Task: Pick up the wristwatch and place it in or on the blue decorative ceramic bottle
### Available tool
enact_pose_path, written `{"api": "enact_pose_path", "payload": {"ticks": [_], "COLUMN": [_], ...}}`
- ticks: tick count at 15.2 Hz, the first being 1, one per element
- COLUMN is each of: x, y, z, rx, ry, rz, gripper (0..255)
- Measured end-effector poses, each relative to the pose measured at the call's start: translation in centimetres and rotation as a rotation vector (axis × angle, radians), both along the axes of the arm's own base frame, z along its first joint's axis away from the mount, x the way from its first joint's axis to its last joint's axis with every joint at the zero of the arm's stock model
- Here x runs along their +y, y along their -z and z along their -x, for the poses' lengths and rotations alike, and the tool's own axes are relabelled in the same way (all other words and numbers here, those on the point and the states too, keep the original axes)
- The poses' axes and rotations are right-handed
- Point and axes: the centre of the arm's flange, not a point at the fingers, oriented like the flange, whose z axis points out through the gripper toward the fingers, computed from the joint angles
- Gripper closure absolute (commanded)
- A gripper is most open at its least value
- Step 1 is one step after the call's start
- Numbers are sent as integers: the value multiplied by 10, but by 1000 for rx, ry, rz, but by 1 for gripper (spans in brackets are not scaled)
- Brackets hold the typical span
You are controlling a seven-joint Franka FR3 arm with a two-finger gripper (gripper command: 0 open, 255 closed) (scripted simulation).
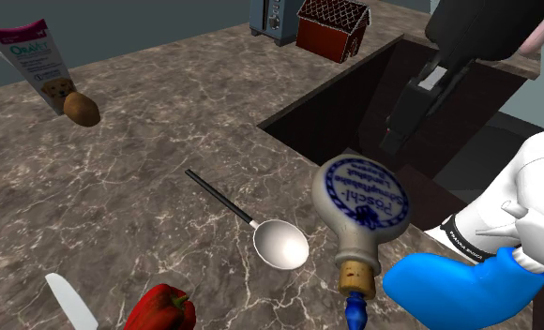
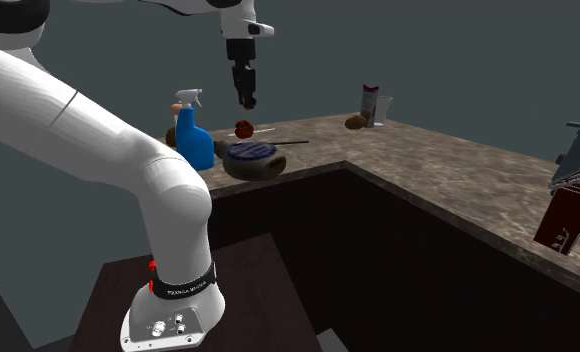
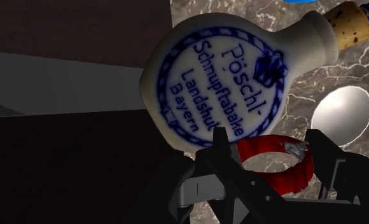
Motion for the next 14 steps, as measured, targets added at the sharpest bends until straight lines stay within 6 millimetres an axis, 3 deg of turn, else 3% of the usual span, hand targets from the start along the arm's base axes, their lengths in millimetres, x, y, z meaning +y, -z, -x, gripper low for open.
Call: {"api": "enact_pose_path", "payload": {"ticks": [7, 14], "x": [0, 0], "y": [37, 41], "z": [0, 0], "rx": [0, 0], "ry": [0, 0], "rz": [0, 0], "gripper": [255, 255]}}
